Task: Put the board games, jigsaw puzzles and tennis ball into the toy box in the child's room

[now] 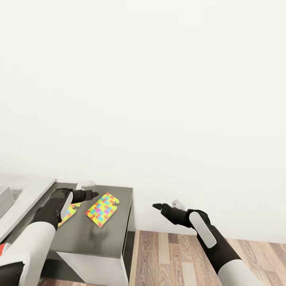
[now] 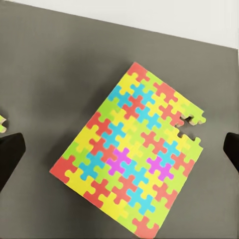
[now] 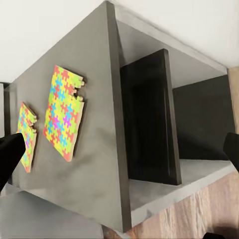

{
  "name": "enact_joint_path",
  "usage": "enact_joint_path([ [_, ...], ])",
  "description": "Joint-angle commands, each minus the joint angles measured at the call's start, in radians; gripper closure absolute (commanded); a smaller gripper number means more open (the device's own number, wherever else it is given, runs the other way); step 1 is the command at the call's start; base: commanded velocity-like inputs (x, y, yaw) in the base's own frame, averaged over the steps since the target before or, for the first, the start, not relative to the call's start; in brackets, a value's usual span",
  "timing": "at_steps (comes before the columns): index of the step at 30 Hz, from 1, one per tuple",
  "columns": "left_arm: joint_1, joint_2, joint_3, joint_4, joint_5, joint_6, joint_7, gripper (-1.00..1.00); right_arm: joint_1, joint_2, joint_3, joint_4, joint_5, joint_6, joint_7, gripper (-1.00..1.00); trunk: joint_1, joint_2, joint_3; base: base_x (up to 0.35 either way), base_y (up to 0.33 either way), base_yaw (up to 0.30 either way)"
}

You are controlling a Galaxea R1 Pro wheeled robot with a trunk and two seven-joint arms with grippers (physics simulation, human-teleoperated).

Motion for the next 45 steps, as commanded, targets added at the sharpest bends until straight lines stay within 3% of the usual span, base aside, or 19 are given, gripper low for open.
enact_joint_path([
  [1, -0.001, 0.000, 0.003, -0.001, -0.005, 0.004, -0.007, -1.00, -0.001, -0.001, 0.003, -0.002, -0.009, 0.001, -0.008, -1.00, 0.001, -0.002, -0.002, 0.084, 0.024, -0.015],
  [45, -0.001, -0.002, 0.004, -0.001, -0.005, 0.002, -0.007, -1.00, -0.001, -0.001, 0.005, -0.001, -0.009, 0.001, -0.008, -1.00, 0.001, -0.002, -0.004, 0.030, 0.001, -0.001],
])
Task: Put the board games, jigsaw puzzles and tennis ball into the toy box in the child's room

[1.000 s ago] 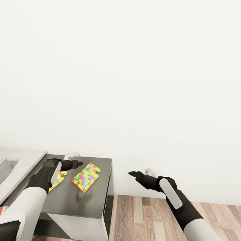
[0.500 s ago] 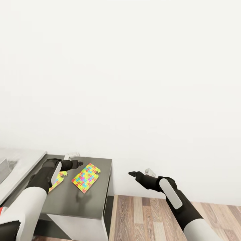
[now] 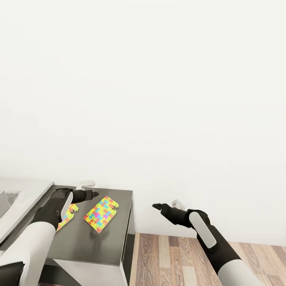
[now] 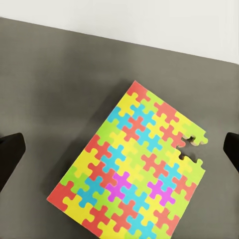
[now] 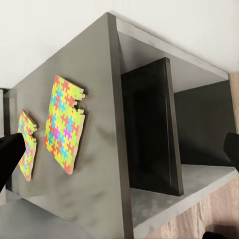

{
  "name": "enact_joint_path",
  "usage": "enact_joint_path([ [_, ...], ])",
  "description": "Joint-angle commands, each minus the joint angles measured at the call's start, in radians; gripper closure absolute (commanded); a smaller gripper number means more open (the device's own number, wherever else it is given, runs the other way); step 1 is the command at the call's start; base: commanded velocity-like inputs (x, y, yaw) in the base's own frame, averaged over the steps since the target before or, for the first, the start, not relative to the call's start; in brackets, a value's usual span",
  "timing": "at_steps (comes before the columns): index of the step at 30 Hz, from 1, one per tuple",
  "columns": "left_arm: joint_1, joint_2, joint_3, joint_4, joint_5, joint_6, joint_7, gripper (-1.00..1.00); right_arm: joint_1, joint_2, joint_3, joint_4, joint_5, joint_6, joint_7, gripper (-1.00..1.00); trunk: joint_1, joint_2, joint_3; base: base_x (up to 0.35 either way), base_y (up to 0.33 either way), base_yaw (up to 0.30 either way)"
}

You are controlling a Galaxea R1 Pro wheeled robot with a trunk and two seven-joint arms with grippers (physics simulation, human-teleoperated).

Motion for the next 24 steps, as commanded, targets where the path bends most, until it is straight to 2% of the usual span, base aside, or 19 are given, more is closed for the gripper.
enact_joint_path([
  [1, -0.001, -0.001, 0.004, -0.001, -0.005, 0.005, -0.007, -1.00, -0.001, -0.001, 0.003, -0.001, -0.009, 0.001, -0.008, -1.00, 0.001, -0.002, -0.003, 0.008, 0.000, 0.000],
  [24, -0.001, -0.001, 0.005, -0.001, -0.005, -0.021, -0.007, -1.00, -0.001, -0.001, 0.004, -0.001, -0.009, 0.001, -0.008, -1.00, 0.001, -0.002, -0.040, 0.001, 0.000, 0.000],
])
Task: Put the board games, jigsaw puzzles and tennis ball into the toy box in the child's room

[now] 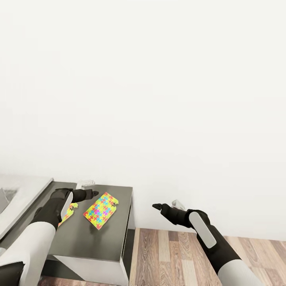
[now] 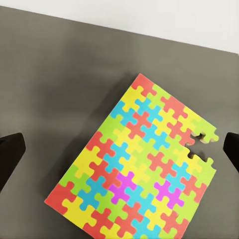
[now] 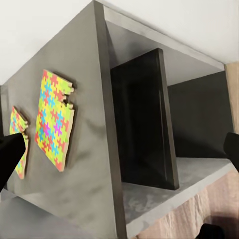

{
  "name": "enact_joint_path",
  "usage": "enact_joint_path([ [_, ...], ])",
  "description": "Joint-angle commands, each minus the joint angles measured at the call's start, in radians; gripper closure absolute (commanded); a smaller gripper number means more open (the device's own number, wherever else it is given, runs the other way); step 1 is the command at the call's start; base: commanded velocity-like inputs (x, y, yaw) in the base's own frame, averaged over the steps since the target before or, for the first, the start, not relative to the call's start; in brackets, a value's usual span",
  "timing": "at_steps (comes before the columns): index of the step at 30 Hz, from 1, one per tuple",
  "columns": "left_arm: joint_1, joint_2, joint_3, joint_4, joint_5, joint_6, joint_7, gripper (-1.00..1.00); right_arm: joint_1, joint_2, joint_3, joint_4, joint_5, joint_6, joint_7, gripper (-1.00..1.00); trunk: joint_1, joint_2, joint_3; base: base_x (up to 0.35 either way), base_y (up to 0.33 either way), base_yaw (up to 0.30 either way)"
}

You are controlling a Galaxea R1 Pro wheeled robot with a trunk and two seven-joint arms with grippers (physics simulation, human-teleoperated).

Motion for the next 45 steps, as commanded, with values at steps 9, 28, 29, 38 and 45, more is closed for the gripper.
enact_joint_path([
  [9, -0.001, -0.001, 0.004, -0.001, -0.005, 0.005, -0.007, -1.00, -0.001, -0.001, 0.001, -0.001, -0.009, 0.001, -0.008, -1.00, 0.001, -0.002, -0.017, 0.000, 0.000, 0.000],
  [28, -0.001, -0.001, 0.004, -0.001, -0.005, 0.005, -0.007, -1.00, -0.001, -0.001, 0.001, -0.001, -0.009, 0.001, -0.008, -1.00, 0.001, -0.002, -0.048, 0.000, 0.000, 0.000],
  [29, -0.001, -0.001, 0.004, -0.001, -0.005, 0.005, -0.007, -1.00, -0.001, -0.001, 0.001, -0.001, -0.009, 0.001, -0.008, -1.00, 0.001, -0.002, -0.050, 0.000, 0.000, 0.000],
  [38, -0.001, -0.001, 0.004, -0.001, -0.005, 0.005, -0.007, -1.00, -0.001, -0.001, 0.001, -0.001, -0.009, 0.001, -0.008, -1.00, 0.001, -0.002, -0.065, 0.000, 0.000, 0.000],
  [45, -0.001, -0.001, 0.004, -0.001, -0.004, 0.005, -0.007, -1.00, -0.001, -0.001, 0.000, -0.001, -0.009, 0.001, -0.008, -1.00, 0.001, -0.002, -0.076, 0.000, 0.000, 0.000],
])
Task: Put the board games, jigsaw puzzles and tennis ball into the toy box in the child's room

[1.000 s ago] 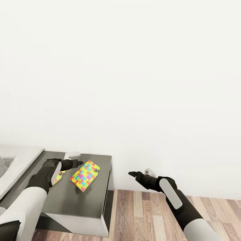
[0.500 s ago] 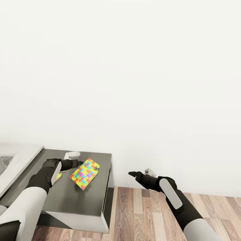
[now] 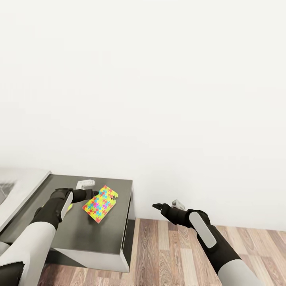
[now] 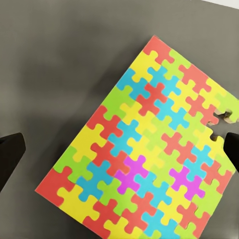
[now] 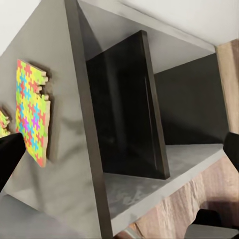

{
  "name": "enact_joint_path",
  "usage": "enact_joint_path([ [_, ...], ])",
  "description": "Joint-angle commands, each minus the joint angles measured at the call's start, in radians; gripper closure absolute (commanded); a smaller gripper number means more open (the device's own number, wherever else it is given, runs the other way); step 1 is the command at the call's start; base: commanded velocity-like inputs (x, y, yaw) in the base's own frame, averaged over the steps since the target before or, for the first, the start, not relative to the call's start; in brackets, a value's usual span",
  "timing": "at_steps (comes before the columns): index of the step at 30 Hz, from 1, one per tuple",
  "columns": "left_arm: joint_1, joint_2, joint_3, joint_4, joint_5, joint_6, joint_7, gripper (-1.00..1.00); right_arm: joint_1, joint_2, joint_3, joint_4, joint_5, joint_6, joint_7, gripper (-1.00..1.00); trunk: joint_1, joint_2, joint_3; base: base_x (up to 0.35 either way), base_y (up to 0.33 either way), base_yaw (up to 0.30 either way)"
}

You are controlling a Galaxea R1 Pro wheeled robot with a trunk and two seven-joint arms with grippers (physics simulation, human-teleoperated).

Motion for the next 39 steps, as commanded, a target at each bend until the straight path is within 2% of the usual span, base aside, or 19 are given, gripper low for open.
enact_joint_path([
  [1, -0.001, -0.001, 0.004, -0.001, -0.005, 0.005, -0.007, -1.00, -0.001, -0.001, 0.002, -0.001, -0.009, 0.001, -0.008, -1.00, 0.001, -0.002, -0.004, 0.000, 0.000, 0.000],
  [39, -0.001, -0.001, 0.004, -0.001, -0.005, 0.004, -0.007, -1.00, -0.001, -0.001, 0.004, -0.001, -0.009, 0.001, -0.008, -1.00, 0.001, -0.002, -0.066, 0.000, 0.000, 0.000],
])
